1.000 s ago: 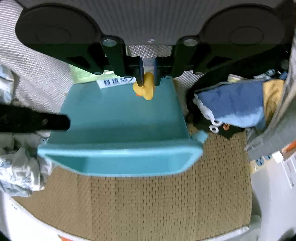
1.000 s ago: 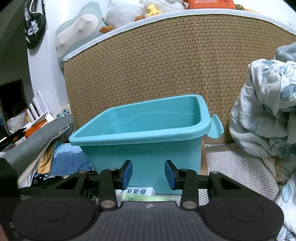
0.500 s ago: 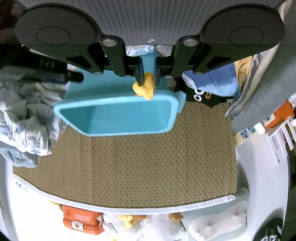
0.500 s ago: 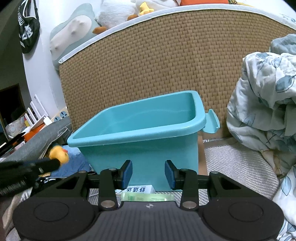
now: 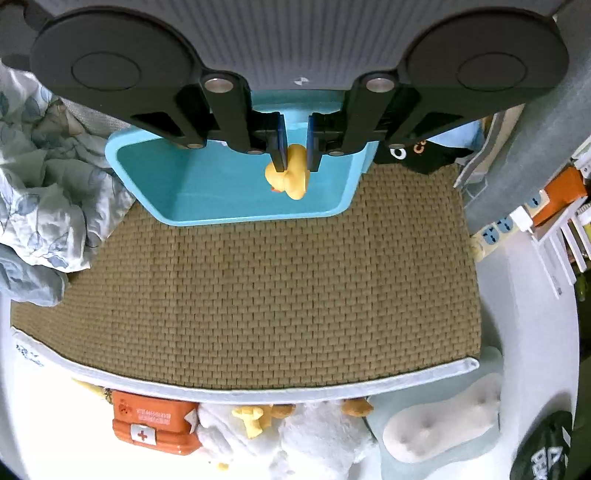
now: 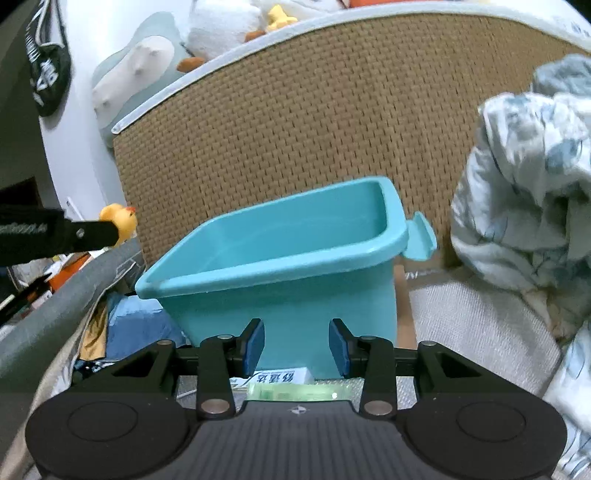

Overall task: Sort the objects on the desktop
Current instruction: 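Lift the yellow duck with the left gripper over the teal bin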

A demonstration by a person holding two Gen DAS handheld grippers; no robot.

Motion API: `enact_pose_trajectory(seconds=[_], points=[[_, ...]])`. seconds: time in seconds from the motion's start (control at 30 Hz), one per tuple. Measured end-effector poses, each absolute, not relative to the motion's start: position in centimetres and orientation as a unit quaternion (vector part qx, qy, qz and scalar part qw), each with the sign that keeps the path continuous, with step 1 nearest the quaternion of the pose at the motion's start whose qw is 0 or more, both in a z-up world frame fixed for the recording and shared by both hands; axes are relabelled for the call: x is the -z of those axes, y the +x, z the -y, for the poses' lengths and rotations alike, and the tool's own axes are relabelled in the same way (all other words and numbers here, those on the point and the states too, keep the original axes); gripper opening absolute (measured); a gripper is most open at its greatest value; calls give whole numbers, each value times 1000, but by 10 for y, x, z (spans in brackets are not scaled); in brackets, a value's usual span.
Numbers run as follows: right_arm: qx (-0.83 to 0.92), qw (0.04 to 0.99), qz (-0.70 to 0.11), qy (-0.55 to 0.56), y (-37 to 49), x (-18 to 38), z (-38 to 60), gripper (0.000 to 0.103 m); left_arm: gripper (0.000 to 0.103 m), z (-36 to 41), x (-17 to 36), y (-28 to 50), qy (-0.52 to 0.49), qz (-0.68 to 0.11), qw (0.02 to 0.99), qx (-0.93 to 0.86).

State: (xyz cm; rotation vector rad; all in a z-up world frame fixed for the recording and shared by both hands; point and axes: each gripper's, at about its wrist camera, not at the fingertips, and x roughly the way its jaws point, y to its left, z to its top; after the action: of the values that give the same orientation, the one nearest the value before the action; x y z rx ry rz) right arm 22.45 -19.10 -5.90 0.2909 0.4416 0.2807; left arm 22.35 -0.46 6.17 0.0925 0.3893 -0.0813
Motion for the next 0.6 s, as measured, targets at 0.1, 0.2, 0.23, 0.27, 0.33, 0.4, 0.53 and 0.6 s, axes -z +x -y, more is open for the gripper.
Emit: enact_pose_trajectory(seconds=[0.1, 0.2, 0.23, 0.27, 0.33, 0.4, 0.53, 0.6], points=[[-142, 952, -224, 151, 225, 60, 190, 43, 13, 10, -59, 232, 45, -201, 978, 41], [-140, 953, -224, 148, 225, 58, 190, 43, 13, 15, -53, 240, 45, -209, 976, 43], [-140, 952, -225, 151, 225, 58, 191, 43, 13, 16, -52, 242, 44, -212, 975, 44], [-139, 952, -226, 154, 225, 58, 192, 43, 13, 17, -50, 244, 44, -214, 975, 45], [-138, 949, -229, 164, 227, 59, 196, 43, 13, 19, -47, 247, 43, -219, 974, 48], [-136, 947, -232, 174, 228, 59, 198, 43, 13, 21, -45, 249, 43, -223, 973, 50], [-133, 944, -238, 188, 229, 60, 201, 43, 13, 26, -41, 252, 50, -227, 971, 51], [-127, 946, -237, 180, 229, 59, 200, 43, 13, 27, -39, 255, 46, -230, 971, 53]])
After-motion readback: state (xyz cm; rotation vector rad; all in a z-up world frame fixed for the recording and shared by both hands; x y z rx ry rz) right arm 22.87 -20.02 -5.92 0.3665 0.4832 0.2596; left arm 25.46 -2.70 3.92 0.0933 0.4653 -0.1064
